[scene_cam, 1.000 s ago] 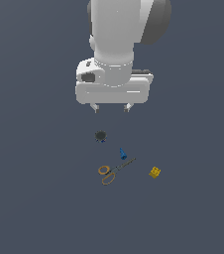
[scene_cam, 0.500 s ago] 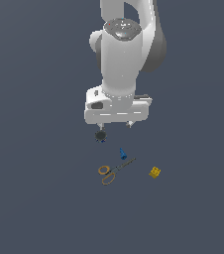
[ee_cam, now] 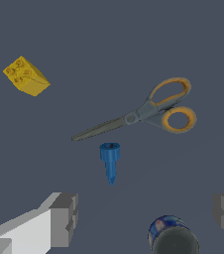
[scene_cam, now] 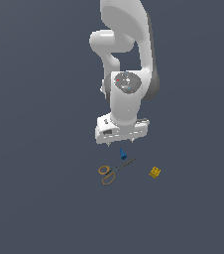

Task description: Pick up a designated object from a clutter of objects.

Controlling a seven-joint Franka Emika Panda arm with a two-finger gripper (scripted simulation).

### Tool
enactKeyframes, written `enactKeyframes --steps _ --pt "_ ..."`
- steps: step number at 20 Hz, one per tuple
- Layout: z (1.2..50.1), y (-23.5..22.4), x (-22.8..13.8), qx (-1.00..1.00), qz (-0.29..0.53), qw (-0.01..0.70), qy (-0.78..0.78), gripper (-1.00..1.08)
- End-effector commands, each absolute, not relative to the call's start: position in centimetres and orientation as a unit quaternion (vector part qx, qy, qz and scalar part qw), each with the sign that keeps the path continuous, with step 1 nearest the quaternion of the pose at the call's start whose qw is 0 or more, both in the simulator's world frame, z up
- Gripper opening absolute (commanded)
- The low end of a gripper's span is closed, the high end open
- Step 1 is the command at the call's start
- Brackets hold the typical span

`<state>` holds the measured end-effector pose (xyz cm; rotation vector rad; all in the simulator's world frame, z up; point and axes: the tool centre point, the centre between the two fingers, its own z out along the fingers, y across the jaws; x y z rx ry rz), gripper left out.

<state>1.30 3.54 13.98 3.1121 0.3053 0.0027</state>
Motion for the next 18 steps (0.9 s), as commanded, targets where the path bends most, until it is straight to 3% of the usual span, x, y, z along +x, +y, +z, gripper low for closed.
enactKeyframes --steps 1,9,18 --pt "11.7 4.0 1.0 0.994 0.001 0.005 0.107 1.0" --pt "7.2 5.0 -0.1 0.992 0.0 0.001 0.125 1.0" --pt "6.2 5.2 -0.4 0.992 -0.001 0.0 0.129 1.0"
